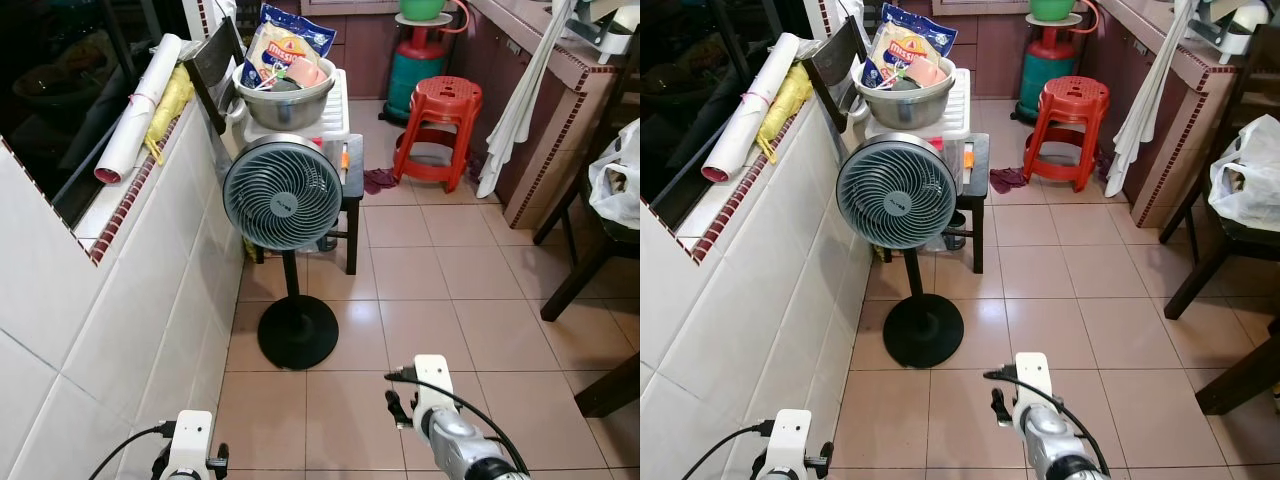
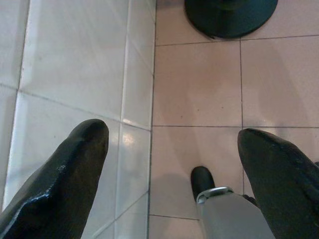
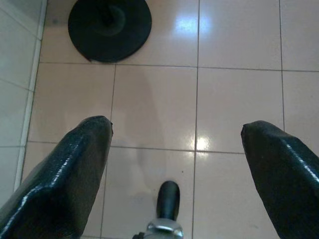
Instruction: Setting the table
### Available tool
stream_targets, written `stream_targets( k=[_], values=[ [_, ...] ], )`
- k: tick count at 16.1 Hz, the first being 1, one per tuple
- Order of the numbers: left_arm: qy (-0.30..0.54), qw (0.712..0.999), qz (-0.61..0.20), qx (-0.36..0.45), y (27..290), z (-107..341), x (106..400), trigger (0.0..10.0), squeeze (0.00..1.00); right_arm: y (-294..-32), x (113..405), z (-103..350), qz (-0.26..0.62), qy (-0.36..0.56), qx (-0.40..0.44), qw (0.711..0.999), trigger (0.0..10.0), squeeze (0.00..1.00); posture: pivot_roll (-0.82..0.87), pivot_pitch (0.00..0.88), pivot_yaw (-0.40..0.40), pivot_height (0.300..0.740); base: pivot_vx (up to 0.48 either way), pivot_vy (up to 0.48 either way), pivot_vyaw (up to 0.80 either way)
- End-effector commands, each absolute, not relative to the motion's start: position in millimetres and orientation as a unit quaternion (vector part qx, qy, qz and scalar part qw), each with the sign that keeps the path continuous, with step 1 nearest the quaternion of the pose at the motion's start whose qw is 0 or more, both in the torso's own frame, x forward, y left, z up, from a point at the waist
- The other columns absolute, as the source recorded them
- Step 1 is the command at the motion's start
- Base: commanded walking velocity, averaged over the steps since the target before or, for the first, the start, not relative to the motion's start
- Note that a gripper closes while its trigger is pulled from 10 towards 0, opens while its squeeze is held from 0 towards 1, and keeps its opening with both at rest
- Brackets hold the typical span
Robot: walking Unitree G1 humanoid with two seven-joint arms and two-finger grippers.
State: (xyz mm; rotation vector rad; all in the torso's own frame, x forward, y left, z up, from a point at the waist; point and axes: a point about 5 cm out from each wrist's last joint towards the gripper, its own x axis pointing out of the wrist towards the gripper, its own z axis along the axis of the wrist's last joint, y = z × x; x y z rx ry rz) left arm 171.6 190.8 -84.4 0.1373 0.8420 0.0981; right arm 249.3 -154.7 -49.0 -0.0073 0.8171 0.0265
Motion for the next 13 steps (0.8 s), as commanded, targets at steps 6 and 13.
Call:
stream_targets(
  k=[6, 13],
  values=[
    [0.353, 0.933, 0.037, 0.061, 192, -61, 216, 10.0, 0.00, -161, 248, -49, 0.001, 0.397, -0.007, 0.918, 10.0, 0.00, -0.02, 0.008, 0.068, 0.740, 0.000, 0.000, 0.00],
    [0.298, 0.953, 0.029, 0.049, 185, -27, 269, 10.0, 0.00, -166, 246, -50, -0.005, 0.399, -0.016, 0.917, 10.0, 0.00, -0.04, 0.010, 0.079, 0.740, 0.000, 0.000, 0.00]
  ],
)
